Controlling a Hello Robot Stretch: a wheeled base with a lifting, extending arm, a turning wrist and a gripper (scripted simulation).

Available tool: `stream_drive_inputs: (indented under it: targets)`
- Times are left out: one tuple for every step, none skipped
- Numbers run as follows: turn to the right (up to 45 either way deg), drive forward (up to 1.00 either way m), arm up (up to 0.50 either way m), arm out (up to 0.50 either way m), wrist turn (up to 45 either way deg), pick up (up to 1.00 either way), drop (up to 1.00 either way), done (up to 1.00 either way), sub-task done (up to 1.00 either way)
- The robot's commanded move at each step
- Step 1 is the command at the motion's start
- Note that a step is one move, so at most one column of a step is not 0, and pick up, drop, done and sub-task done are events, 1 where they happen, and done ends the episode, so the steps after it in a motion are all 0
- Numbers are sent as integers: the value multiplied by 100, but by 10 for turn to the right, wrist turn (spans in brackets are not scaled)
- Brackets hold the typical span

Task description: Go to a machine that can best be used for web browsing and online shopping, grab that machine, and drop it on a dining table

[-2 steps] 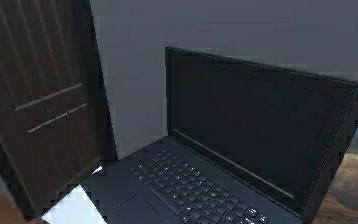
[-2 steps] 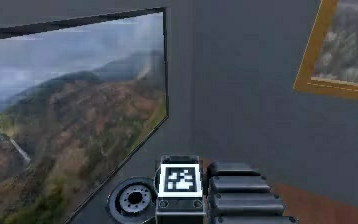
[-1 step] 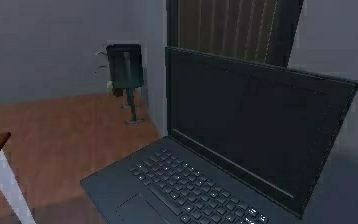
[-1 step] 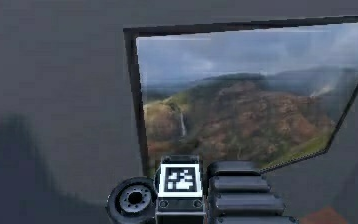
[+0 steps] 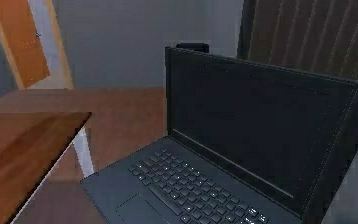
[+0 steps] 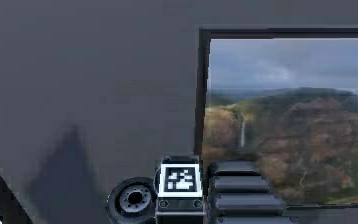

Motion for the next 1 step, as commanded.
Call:
stream_drive_inputs:
  targets:
    - [0, 75, 0, 0, 0, 0, 0, 0, 0]
